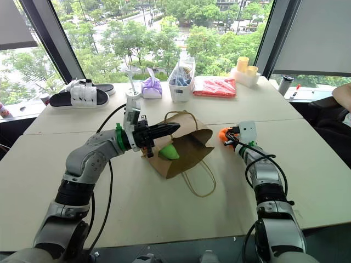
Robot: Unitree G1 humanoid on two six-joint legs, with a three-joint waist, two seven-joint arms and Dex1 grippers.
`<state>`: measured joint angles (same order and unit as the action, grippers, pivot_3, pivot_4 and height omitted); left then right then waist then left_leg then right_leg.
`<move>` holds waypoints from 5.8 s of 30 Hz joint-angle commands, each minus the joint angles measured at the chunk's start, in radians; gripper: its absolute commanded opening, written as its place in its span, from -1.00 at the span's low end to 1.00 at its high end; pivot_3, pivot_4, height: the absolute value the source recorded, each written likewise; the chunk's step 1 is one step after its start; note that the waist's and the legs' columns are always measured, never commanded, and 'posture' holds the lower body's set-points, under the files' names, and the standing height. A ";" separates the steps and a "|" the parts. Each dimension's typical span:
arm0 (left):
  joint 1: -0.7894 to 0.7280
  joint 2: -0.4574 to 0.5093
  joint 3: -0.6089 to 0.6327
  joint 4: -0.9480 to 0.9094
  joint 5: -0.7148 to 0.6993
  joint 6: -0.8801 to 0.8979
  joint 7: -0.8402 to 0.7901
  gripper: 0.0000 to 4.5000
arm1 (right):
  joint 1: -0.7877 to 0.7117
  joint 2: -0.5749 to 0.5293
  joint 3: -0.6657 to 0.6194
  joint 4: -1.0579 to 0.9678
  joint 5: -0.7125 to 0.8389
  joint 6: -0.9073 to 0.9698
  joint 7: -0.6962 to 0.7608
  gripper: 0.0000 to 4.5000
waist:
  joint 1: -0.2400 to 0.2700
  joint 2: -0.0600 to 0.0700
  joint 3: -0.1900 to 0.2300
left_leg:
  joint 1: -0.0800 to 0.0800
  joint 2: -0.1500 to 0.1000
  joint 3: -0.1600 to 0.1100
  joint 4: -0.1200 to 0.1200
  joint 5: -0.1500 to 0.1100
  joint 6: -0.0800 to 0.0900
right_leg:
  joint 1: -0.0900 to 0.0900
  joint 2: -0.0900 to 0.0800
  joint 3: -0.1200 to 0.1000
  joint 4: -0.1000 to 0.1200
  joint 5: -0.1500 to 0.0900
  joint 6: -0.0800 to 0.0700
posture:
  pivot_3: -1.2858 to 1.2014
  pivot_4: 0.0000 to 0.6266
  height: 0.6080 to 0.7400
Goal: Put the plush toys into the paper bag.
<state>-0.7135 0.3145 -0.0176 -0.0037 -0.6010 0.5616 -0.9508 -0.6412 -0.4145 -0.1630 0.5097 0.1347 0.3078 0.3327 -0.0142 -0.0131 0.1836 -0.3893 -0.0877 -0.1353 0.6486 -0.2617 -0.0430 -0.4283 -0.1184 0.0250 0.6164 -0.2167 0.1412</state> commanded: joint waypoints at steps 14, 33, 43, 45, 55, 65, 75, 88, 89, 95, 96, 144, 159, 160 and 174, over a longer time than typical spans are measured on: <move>-0.030 0.002 0.016 0.007 -0.030 -0.003 -0.027 -1.00 | 0.380 -0.066 -0.037 -1.239 0.469 0.718 -0.061 -0.73 | 0.001 0.003 0.000 | 0.005 0.002 0.002 0.002 -0.004 0.008 | 0.006 0.001 0.000 -0.001 0.000 0.000 | 0.03 -0.52 1.00; 0.000 -0.015 0.009 -0.039 -0.052 0.022 0.005 -1.00 | 0.068 0.172 0.301 -0.581 0.112 0.329 -0.068 -0.02 | 0.002 0.003 0.000 | 0.000 0.000 0.000 0.000 0.000 0.001 | -0.001 0.000 0.000 0.001 0.000 -0.001 | 0.03 -0.52 1.00; -0.013 -0.020 0.009 -0.006 -0.052 0.014 -0.007 -1.00 | 0.188 0.040 0.191 -0.949 0.166 0.518 -0.021 0.98 | 0.002 0.003 0.000 | -0.001 0.000 0.000 0.000 -0.001 0.002 | -0.002 0.000 0.000 0.000 0.000 0.000 | 0.03 -0.52 1.00; -0.021 -0.023 0.010 0.007 -0.050 0.009 -0.011 -1.00 | 0.256 -0.031 0.135 -1.098 0.226 0.574 0.031 0.98 | 0.007 0.003 0.000 | -0.001 0.000 -0.001 0.000 -0.001 0.003 | -0.001 0.000 0.000 0.000 0.000 0.000 | 0.03 -0.52 1.00; -0.027 -0.032 -0.001 0.038 -0.034 -0.016 -0.031 -1.00 | 0.614 -0.206 0.090 -1.188 0.203 0.544 0.088 0.98 | 0.002 0.003 0.000 | 0.001 0.000 0.001 0.001 -0.004 0.007 | 0.002 0.000 -0.001 -0.001 0.000 0.000 | 0.03 -0.52 1.00; -0.022 -0.032 -0.002 0.029 -0.025 -0.023 -0.030 -1.00 | 0.563 -0.166 0.210 -0.934 0.057 0.391 0.053 0.74 | 0.003 0.002 0.000 | 0.001 0.000 0.001 0.001 -0.004 0.007 | 0.002 0.000 0.000 -0.001 0.000 0.000 | 0.03 -0.52 1.00; -0.024 -0.029 0.006 0.022 -0.020 -0.021 -0.025 -1.00 | 0.506 -0.094 0.175 -0.928 0.101 0.438 0.053 -0.99 | 0.004 0.002 0.000 | 0.001 0.000 0.000 0.001 -0.004 0.007 | 0.002 0.000 -0.001 -0.001 0.000 0.000 | 0.03 -0.52 1.00; -0.148 -0.049 0.058 0.137 -0.040 -0.035 -0.006 -1.00 | 0.127 -0.207 -0.125 -1.163 0.431 0.757 0.119 -0.99 | 0.004 0.002 0.000 | 0.000 0.000 -0.001 0.001 -0.004 0.007 | 0.002 0.000 -0.001 -0.001 0.000 0.000 | 0.03 -0.52 1.00; -0.154 -0.048 0.058 0.146 -0.037 -0.037 -0.010 -1.00 | 0.105 -0.215 -0.127 -1.159 0.448 0.773 0.120 -0.99 | 0.005 0.002 0.000 | 0.000 0.000 -0.001 0.001 -0.004 0.007 | 0.002 0.000 -0.001 -0.002 0.000 0.000 | 0.03 -0.52 1.00; -0.154 -0.035 0.061 0.151 -0.041 -0.030 -0.018 -1.00 | 0.077 -0.225 -0.113 -1.151 0.488 0.796 0.113 -0.99 | 0.003 0.002 0.000 | -0.001 0.000 0.000 0.001 -0.005 0.008 | 0.000 0.000 -0.002 -0.002 0.000 0.000 | 0.03 -0.52 1.00; -0.152 -0.032 0.060 0.150 -0.041 -0.030 -0.019 -1.00 | 0.078 -0.227 -0.108 -1.148 0.487 0.795 0.111 -0.99 | 0.003 0.002 0.000 | -0.001 0.000 0.000 0.001 -0.005 0.008 | 0.000 0.000 -0.002 -0.002 0.000 0.000 | 0.03 -0.52 1.00; 0.129 0.271 0.002 -0.116 -0.087 0.188 -0.096 1.00 | 0.316 -0.059 -0.009 -1.191 0.590 0.700 -0.081 -0.98 | 0.002 0.002 0.001 | 0.000 0.001 0.001 0.000 -0.005 0.008 | 0.000 0.000 0.000 0.000 0.000 0.000 | 0.03 -0.52 1.00; 0.106 0.067 -0.075 -0.034 0.092 0.037 0.074 1.00 | 0.284 -0.011 0.139 -1.067 0.443 0.592 -0.057 -0.98 | 0.003 0.002 0.001 | 0.000 0.001 0.001 0.000 -0.004 0.008 | -0.001 0.000 0.000 -0.001 0.000 0.000 | 0.03 -0.52 1.00; 0.108 0.060 -0.073 -0.036 0.098 0.033 0.083 1.00 | 0.295 -0.019 0.122 -1.087 0.451 0.603 -0.058 -0.98 | 0.003 0.002 0.001 | 0.000 0.001 0.001 0.000 -0.004 0.008 | -0.001 0.000 0.000 -0.001 0.000 0.000 | 0.03 -0.52 1.00; 0.029 0.045 -0.086 0.113 0.145 -0.069 0.000 -0.96 | 0.459 -0.180 -0.284 -1.326 0.619 0.786 -0.105 -1.00 | 0.008 0.002 0.001 | 0.000 0.001 0.001 0.000 -0.005 0.008 | 0.000 0.000 -0.001 -0.001 0.000 0.000 | 0.03 -0.52 1.00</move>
<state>-0.6332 0.3599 -0.1057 0.0886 -0.4586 0.5452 -0.9002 -0.1825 -0.5800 -0.3898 -0.7738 0.7333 1.0903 0.2327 -0.0064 -0.0108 0.1843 -0.3898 -0.0873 -0.1343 0.6491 -0.2662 -0.0349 -0.4280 -0.1186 0.0242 0.6151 -0.2165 0.1408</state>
